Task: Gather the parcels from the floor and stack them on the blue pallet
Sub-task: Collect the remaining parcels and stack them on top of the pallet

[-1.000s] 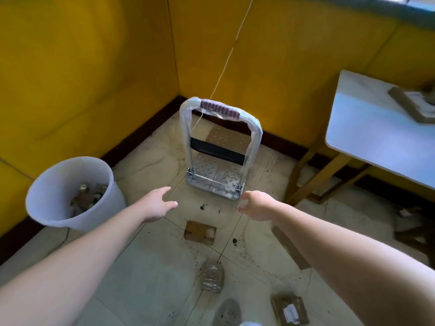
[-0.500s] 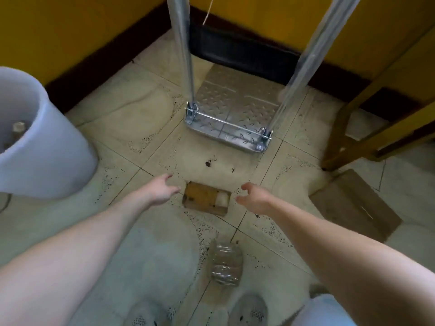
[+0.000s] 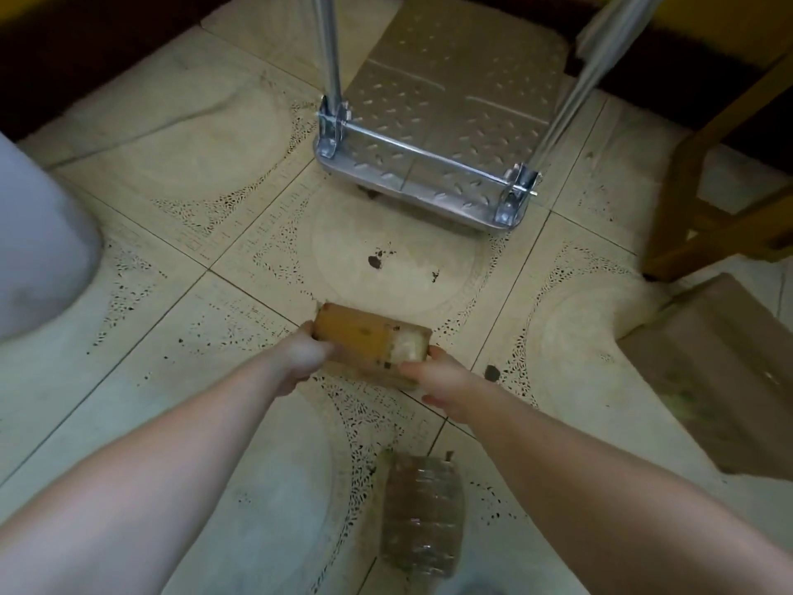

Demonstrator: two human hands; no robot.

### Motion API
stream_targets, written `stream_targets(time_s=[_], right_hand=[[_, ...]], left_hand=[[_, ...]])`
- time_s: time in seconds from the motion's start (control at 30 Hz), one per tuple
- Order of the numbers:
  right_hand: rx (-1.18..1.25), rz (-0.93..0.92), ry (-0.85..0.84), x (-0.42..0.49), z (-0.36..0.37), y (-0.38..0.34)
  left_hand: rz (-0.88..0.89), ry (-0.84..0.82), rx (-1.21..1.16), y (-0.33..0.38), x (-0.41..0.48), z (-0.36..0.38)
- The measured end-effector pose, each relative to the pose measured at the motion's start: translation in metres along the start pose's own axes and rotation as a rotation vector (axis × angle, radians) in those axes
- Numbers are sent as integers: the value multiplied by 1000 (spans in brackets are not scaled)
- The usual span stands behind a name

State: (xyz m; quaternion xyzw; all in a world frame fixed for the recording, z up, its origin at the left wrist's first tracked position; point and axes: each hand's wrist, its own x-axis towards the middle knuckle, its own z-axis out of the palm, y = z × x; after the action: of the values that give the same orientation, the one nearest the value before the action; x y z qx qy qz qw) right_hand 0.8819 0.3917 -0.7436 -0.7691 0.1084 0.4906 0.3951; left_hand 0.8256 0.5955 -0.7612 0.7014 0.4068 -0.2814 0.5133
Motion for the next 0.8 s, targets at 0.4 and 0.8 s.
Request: stream_targets(time_s=[0.4, 0.8], right_hand=[[85, -86, 167, -147, -39, -88], [113, -193, 278, -474, -124, -241]], left_hand=[[-36, 100, -485, 75, -153, -49], [295, 150, -472, 234, -490, -154]])
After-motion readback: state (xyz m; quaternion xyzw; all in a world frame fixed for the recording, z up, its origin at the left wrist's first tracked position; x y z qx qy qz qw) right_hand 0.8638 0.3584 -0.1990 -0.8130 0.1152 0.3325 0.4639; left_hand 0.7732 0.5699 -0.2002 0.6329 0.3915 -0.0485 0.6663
